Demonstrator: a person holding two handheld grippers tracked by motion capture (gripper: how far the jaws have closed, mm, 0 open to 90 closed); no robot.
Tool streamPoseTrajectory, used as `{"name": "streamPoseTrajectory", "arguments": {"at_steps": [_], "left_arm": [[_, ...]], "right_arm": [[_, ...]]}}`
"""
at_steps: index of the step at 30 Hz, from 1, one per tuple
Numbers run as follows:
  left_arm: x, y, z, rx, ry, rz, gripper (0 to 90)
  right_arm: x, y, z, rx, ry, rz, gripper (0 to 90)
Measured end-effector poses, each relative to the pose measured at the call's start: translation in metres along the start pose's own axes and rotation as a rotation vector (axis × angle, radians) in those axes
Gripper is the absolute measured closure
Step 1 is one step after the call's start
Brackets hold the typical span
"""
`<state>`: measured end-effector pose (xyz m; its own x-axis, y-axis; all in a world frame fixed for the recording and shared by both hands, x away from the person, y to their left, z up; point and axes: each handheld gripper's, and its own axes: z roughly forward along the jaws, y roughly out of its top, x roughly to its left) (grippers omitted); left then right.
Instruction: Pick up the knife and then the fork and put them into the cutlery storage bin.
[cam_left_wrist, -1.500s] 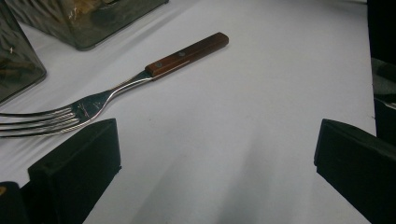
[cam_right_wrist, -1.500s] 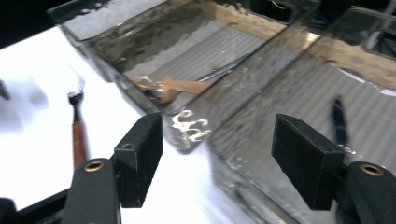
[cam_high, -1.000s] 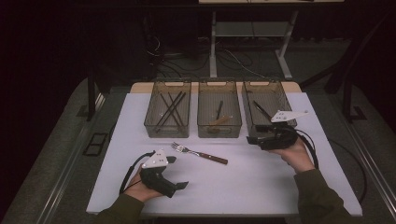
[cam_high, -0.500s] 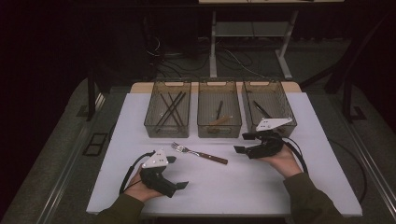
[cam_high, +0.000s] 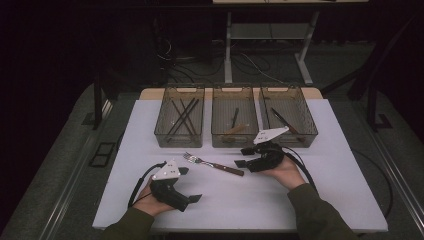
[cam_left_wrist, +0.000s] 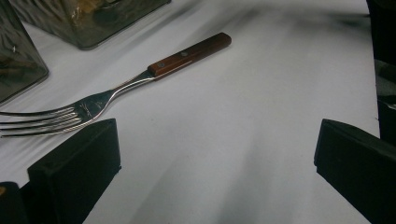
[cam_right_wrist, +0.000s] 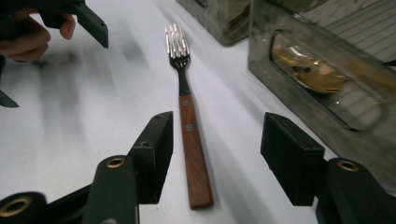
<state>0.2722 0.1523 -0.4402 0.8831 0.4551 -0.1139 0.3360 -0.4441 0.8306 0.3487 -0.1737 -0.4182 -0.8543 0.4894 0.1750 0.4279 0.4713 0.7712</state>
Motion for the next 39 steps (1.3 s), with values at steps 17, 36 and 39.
{"name": "streamPoseTrajectory", "arguments": {"at_steps": [17,36,39], "left_arm": [[0.000,0.000,0.001,-0.001,0.002,0.009,0.0],[0.000,0.000,0.001,-0.001,0.000,0.013,0.0],[0.000,0.000,0.001,0.000,-0.001,0.012,0.0]], "right_arm": [[0.010,0.022,0.043,0.076,0.021,-0.044,56.5],[0.017,0.030,0.086,0.177,0.032,-0.143,69.7],[0.020,0.031,0.089,0.184,0.032,-0.142,71.3]]}}
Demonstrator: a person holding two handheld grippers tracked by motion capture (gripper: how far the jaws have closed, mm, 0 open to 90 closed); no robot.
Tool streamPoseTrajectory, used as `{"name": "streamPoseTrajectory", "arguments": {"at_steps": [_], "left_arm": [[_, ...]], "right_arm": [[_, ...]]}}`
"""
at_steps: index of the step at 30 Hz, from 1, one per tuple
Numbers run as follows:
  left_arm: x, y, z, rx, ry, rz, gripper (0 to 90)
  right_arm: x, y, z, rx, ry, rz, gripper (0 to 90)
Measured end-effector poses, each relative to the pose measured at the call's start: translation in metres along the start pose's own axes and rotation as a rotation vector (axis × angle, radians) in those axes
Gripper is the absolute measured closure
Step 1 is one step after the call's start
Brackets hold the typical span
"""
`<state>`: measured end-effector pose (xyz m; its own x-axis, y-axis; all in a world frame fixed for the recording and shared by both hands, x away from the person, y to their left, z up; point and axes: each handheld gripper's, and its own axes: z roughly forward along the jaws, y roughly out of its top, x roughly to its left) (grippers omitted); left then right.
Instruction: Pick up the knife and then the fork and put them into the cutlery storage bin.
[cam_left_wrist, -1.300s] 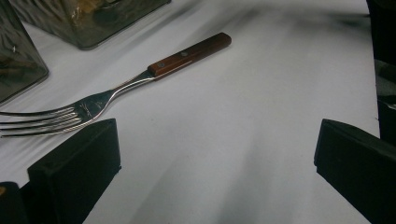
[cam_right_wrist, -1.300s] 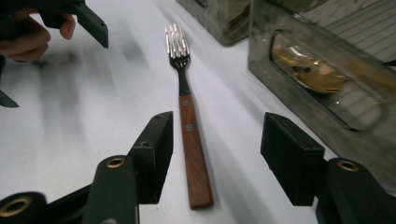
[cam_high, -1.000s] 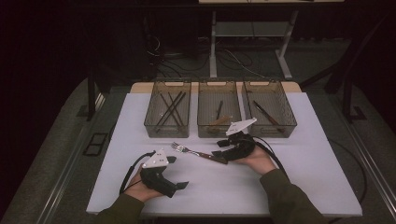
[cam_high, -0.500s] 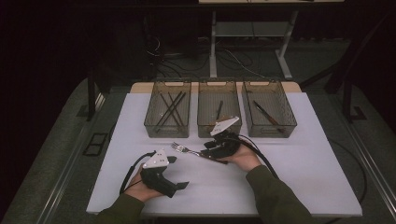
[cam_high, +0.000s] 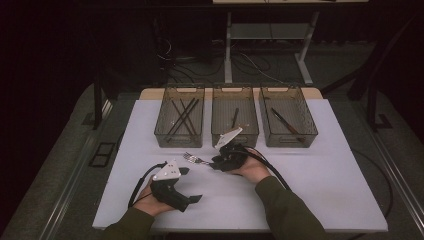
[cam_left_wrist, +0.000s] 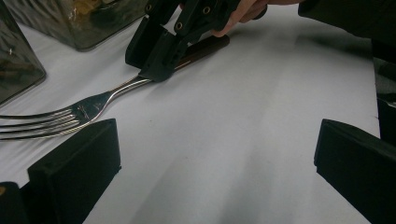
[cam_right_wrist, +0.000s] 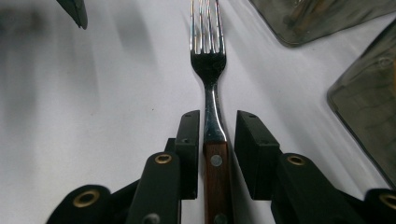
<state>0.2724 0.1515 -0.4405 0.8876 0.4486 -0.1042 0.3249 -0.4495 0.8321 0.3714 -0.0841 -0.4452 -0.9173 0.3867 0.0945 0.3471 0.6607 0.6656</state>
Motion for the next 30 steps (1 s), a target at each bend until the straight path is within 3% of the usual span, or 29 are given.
{"name": "streamPoseTrajectory", "arguments": {"at_steps": [5,10,15,22,30], "left_arm": [[0.000,0.000,0.000,0.000,-0.001,0.000,0.0],[-0.001,0.000,0.001,-0.001,-0.003,-0.003,0.0],[0.000,0.000,0.001,0.003,-0.003,0.002,0.0],[-0.001,0.000,0.001,0.003,-0.003,-0.007,0.0],[0.000,0.000,0.001,-0.001,-0.003,-0.001,0.0]], "right_arm": [[0.001,0.000,0.002,0.006,-0.024,-0.048,74.0],[0.003,-0.001,0.002,0.006,-0.028,-0.057,76.6],[0.002,-0.001,0.002,0.005,-0.027,-0.051,77.7],[-0.002,-0.001,0.000,-0.001,0.005,-0.002,78.0],[-0.006,0.000,-0.015,-0.015,0.013,0.003,77.9]]}}
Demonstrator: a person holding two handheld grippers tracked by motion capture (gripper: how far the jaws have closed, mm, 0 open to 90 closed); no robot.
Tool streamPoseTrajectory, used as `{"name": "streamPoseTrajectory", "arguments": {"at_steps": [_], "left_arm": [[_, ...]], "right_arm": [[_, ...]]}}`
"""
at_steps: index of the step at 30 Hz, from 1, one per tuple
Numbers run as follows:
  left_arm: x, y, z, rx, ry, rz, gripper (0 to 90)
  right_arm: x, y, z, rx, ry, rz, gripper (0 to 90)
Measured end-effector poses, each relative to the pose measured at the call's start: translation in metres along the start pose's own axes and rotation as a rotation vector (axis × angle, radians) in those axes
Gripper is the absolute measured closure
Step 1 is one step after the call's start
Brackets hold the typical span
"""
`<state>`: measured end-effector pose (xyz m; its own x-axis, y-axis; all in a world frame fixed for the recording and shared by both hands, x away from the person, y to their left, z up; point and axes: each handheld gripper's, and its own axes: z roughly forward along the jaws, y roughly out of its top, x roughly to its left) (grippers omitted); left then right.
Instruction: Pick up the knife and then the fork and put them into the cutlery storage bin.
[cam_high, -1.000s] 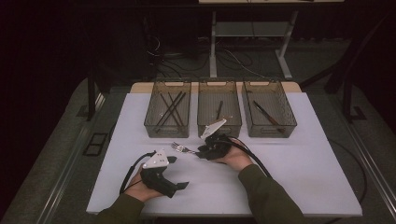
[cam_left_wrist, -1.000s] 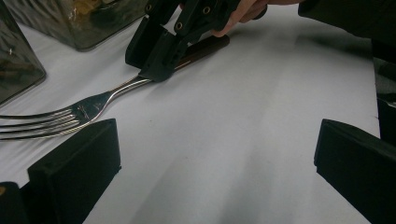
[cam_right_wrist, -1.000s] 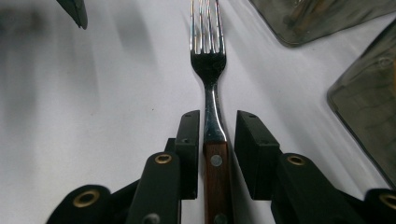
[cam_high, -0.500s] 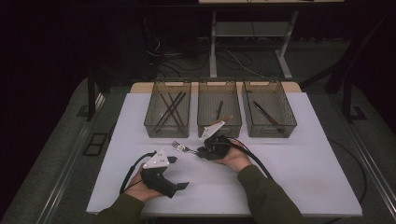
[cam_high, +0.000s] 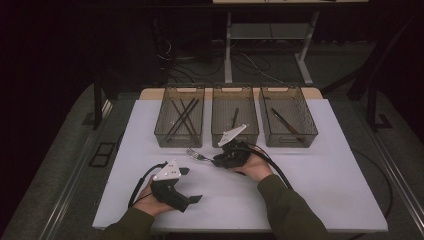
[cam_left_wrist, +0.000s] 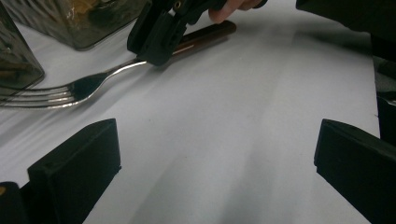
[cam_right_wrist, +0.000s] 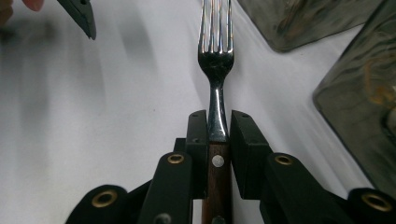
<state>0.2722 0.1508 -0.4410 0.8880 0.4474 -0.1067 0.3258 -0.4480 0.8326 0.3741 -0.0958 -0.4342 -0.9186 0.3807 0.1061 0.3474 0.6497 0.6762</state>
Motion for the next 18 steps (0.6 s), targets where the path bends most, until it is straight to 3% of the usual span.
{"name": "streamPoseTrajectory", "arguments": {"at_steps": [11,18], "left_arm": [[0.001,0.000,-0.001,-0.003,0.002,0.008,0.0],[0.001,0.000,0.000,-0.006,0.004,0.010,0.0]], "right_arm": [[0.001,0.000,-0.035,-0.026,-0.027,-0.020,77.8],[-0.003,-0.004,-0.057,-0.051,-0.038,0.006,77.8]]}}
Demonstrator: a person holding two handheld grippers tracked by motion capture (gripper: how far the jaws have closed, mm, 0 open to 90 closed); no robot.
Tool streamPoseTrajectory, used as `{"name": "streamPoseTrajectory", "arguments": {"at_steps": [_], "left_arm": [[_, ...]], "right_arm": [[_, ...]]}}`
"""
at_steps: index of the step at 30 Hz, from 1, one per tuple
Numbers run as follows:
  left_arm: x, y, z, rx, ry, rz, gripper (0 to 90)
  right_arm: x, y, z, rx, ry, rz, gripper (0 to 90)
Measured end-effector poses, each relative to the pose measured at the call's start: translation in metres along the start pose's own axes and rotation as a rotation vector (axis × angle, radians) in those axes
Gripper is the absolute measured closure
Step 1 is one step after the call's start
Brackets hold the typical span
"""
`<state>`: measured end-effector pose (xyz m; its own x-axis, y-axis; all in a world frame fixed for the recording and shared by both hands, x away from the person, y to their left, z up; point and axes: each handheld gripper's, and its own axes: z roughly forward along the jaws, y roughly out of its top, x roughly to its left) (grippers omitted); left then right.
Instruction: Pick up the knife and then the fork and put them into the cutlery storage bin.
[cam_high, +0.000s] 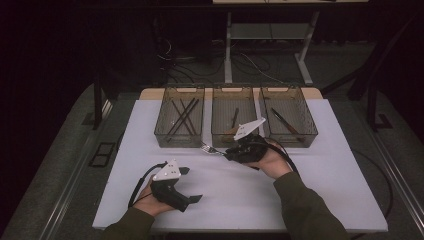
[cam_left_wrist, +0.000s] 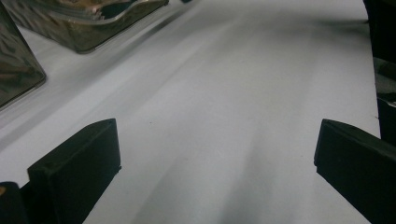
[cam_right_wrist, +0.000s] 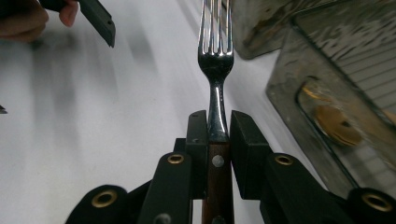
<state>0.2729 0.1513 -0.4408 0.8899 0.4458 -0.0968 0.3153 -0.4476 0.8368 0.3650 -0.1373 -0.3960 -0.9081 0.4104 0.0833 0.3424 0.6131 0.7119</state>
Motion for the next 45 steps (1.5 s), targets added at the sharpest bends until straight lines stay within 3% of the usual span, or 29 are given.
{"name": "streamPoseTrajectory", "arguments": {"at_steps": [12,27,38,45], "left_arm": [[0.009,0.000,0.001,-0.003,0.017,-0.004,0.0],[0.005,0.000,0.002,0.004,0.010,0.007,0.0],[0.005,0.000,0.002,0.005,0.009,0.007,0.0],[0.005,0.000,0.002,0.005,0.010,0.004,0.0]], "right_arm": [[-0.017,-0.008,-0.039,-0.057,-0.049,0.050,77.7],[-0.039,-0.016,-0.072,-0.093,-0.126,0.099,77.7],[-0.070,-0.023,-0.104,-0.116,-0.228,0.185,77.7],[-0.089,-0.028,-0.118,-0.100,-0.301,0.230,77.7]]}}
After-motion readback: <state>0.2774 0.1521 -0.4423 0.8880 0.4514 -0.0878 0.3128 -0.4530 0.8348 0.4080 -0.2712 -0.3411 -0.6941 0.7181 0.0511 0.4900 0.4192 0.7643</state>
